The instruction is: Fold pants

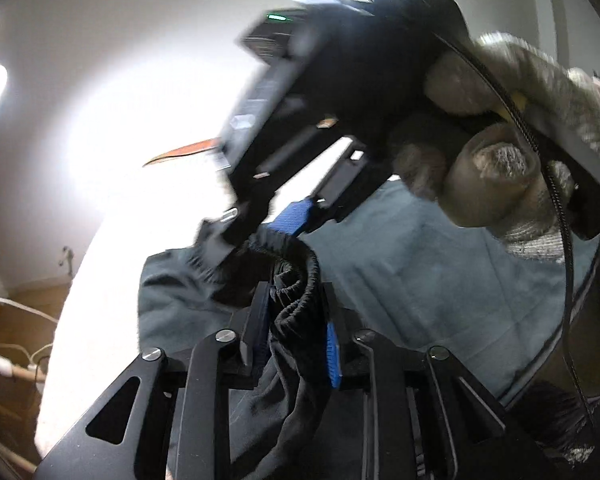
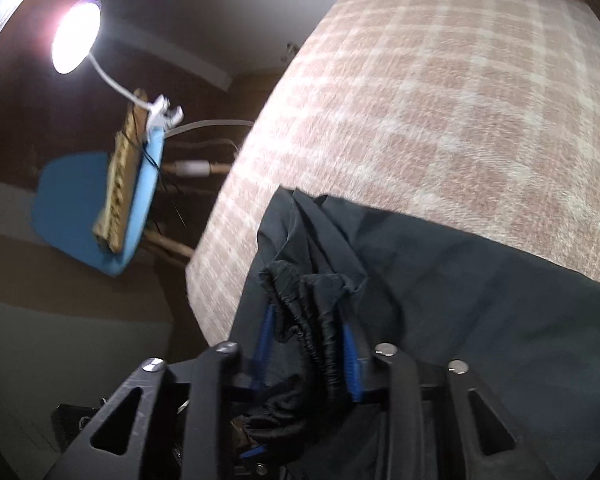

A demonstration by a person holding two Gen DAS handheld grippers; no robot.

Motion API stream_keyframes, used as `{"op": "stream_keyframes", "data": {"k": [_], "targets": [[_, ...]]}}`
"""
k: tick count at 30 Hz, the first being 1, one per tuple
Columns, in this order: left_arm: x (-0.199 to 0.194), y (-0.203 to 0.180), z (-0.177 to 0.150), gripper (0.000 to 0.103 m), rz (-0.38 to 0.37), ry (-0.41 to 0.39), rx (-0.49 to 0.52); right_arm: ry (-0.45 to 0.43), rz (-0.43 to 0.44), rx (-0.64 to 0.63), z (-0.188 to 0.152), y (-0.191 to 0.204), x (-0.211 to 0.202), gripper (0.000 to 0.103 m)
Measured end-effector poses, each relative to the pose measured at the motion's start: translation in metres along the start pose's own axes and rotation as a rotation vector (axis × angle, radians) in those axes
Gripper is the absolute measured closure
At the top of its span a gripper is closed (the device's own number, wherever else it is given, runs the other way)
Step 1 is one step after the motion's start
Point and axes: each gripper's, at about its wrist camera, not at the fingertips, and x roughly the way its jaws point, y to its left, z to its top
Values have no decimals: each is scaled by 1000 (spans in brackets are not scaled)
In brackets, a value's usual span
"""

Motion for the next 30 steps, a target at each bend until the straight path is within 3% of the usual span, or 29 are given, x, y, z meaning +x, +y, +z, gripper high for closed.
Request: {"op": "stream_keyframes", "data": {"k": [2, 5, 9, 12, 15, 18, 20, 24, 30], "targets": [[-11, 9, -4, 72, 14, -23, -34, -25, 33, 25, -2, -5, -5, 79], [-19, 22, -17, 59, 27, -22, -80, -38, 62, 47, -6, -12, -10, 79], [-14, 25, -22, 58, 50, 8, -68, -38, 78, 67, -11, -20, -10, 79], [-11, 19, -20, 58, 23, 13, -40, -44, 98, 86, -12, -26, -10, 79], [10, 13, -12, 58, -55, 41, -51, -48, 111, 70, -11, -23, -12, 79], [20, 12, -6, 85, -136, 44, -64, -64, 113, 67, -10, -24, -18, 78], [22, 6, -1, 88, -129, 41, -23, -77, 85, 61, -11, -28, -24, 70], [22, -4, 7, 88, -128, 44, 14, -78, -4, 109, -11, -39, -33, 26], [26, -23, 21, 88, -109, 56, 113, -32, 104, 179, -16, -51, -37, 26]]}}
